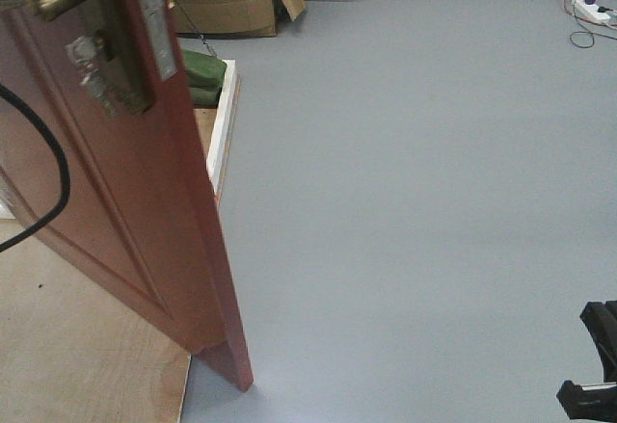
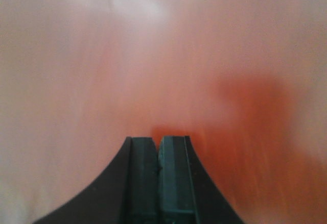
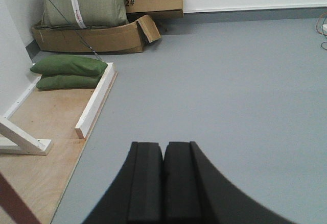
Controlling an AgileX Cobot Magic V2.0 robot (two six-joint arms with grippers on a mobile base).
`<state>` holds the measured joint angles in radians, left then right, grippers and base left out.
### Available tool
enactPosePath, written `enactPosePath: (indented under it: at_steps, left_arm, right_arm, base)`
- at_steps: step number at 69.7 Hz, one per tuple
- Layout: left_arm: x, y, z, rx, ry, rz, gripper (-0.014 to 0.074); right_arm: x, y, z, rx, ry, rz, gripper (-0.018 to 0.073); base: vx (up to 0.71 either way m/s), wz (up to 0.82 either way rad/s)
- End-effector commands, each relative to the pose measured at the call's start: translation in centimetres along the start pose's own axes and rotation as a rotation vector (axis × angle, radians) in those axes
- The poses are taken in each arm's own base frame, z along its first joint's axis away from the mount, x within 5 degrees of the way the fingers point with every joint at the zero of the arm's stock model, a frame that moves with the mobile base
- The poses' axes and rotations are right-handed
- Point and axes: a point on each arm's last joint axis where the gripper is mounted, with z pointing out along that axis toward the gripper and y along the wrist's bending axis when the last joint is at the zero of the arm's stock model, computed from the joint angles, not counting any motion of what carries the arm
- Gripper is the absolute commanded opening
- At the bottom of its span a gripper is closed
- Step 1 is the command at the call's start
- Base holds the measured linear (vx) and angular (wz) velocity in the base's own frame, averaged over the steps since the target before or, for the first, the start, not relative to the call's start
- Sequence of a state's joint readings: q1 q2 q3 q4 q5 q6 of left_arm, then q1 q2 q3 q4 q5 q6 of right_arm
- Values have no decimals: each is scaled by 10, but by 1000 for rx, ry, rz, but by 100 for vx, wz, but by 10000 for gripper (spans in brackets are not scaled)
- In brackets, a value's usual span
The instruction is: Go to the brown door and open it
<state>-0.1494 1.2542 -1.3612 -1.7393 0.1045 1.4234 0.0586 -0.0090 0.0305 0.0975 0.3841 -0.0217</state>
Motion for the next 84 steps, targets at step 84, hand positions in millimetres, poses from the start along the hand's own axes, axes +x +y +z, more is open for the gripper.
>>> enactPosePath:
  at_steps: [84]
  left_arm:
    - [38,-12,35,226,119,-106,17]
  right_arm:
    - [-7,0,-1,1,-94,-17,0]
  base:
    - [0,0]
